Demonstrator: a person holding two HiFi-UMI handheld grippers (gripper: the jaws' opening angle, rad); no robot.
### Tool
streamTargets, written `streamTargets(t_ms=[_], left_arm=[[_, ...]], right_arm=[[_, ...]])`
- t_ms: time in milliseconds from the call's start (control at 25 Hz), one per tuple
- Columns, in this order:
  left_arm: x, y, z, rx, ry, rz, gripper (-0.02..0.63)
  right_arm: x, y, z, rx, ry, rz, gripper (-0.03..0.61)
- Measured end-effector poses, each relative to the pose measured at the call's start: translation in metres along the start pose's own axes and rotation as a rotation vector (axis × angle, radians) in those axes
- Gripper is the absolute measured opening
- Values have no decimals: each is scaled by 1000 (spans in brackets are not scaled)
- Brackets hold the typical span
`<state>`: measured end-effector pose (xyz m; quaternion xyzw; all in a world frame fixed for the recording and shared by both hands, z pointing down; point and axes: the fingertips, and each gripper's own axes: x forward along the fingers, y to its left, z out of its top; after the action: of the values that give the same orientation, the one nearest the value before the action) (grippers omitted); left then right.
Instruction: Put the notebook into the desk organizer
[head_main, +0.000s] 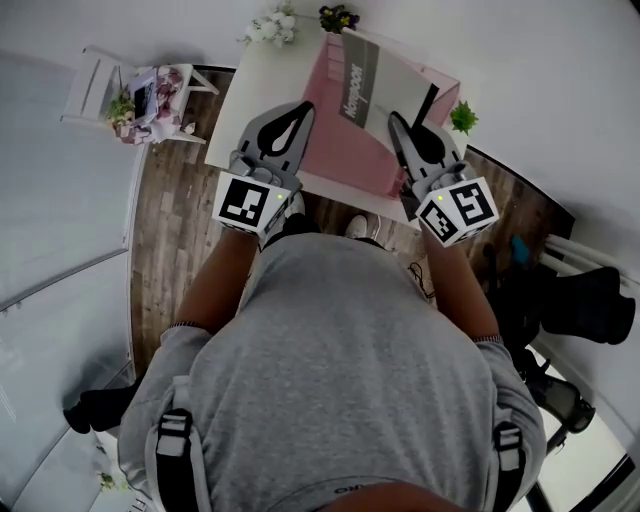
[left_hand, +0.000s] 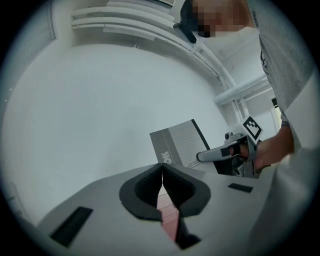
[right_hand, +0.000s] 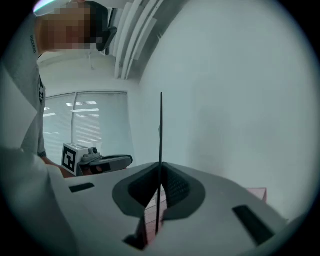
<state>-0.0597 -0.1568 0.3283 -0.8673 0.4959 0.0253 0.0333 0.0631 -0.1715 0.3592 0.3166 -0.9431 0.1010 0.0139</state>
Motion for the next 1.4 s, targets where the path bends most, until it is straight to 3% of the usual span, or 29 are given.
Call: streamTargets(t_ms=[600, 1240, 1400], left_arm=[[27, 31, -16, -27, 2, -163, 20], [35, 29, -24, -36, 5, -210, 20], [34, 30, -26, -38, 7, -206, 20]], right_arm=[[39, -9, -34, 243, 95, -86, 15], [50, -17, -70, 487, 200, -83, 15], [54, -15, -80, 604, 216, -56, 15]])
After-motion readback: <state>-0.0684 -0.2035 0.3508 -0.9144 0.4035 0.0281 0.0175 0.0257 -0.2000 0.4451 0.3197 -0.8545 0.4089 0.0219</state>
